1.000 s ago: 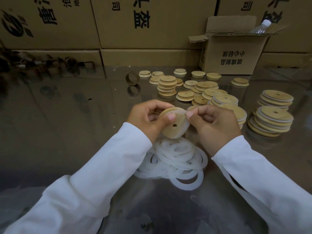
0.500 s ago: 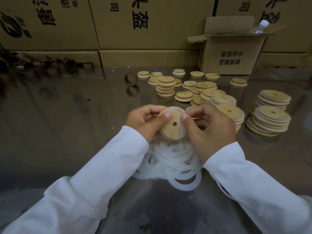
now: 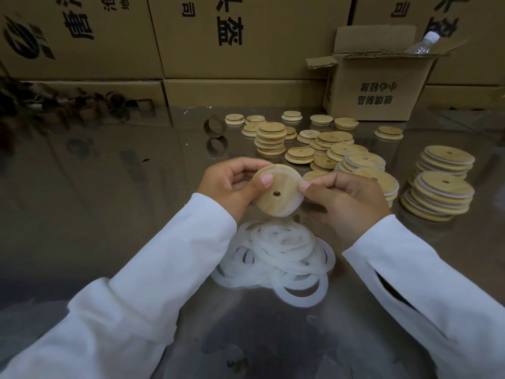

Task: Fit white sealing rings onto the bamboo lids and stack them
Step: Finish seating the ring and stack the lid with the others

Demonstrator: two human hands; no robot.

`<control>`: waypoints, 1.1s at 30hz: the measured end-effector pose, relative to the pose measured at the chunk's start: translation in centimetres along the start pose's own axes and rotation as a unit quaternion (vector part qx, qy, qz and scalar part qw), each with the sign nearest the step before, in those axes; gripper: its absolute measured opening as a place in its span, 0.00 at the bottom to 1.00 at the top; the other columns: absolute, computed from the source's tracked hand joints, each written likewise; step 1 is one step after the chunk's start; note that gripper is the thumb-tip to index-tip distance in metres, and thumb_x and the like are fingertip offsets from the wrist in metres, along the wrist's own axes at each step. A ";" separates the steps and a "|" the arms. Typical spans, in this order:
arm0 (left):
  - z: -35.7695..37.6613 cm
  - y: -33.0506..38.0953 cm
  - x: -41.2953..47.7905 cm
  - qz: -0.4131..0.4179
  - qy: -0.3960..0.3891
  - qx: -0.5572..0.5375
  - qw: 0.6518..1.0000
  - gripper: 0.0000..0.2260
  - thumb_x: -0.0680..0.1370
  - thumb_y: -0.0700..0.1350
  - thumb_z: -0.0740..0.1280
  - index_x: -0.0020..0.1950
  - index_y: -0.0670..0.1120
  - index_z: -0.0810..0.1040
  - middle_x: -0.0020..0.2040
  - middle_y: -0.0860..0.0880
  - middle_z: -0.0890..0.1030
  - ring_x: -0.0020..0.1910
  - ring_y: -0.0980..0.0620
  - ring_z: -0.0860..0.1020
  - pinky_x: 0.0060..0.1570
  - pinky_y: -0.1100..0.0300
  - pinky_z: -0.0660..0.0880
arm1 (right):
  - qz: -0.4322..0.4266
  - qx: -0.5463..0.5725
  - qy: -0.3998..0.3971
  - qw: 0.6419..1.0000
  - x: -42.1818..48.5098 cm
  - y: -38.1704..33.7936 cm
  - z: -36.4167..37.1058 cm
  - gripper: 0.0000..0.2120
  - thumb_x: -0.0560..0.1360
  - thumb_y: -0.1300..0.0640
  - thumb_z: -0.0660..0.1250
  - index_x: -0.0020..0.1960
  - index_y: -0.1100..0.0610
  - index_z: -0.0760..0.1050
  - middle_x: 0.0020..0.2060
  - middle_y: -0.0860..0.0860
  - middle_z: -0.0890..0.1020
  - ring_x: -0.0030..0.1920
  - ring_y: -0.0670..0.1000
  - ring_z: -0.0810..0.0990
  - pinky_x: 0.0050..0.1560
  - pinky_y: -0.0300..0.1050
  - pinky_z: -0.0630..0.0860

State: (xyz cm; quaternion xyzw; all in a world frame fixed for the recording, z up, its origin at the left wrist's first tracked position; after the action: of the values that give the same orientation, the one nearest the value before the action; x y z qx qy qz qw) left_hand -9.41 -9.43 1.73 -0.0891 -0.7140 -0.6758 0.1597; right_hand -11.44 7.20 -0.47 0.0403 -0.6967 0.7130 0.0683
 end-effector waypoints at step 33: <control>0.3 -2.4 -0.4 -0.072 0.014 -0.025 0.997 0.04 0.74 0.39 0.67 0.43 0.46 0.80 0.34 0.50 0.82 0.36 0.53 0.81 0.40 0.57 0.80 | -0.079 -0.104 0.015 0.991 -0.4 -1.2 -0.2 0.10 0.70 0.61 0.70 0.32 0.50 0.77 0.30 0.46 0.82 0.34 0.44 0.81 0.41 0.43 0.80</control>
State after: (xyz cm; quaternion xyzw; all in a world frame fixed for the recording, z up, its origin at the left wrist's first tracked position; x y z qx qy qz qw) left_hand -9.92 -9.24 -0.65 -0.0315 -0.6990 -0.7046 0.1185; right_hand -10.87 7.39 0.66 0.0770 -0.7609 0.6292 0.1388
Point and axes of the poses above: each hand's wrist, its own x-axis towards the middle knuckle, its own z-axis out of the palm, y = z × x, the point moved 10 cm from there along x, towards the middle knuckle
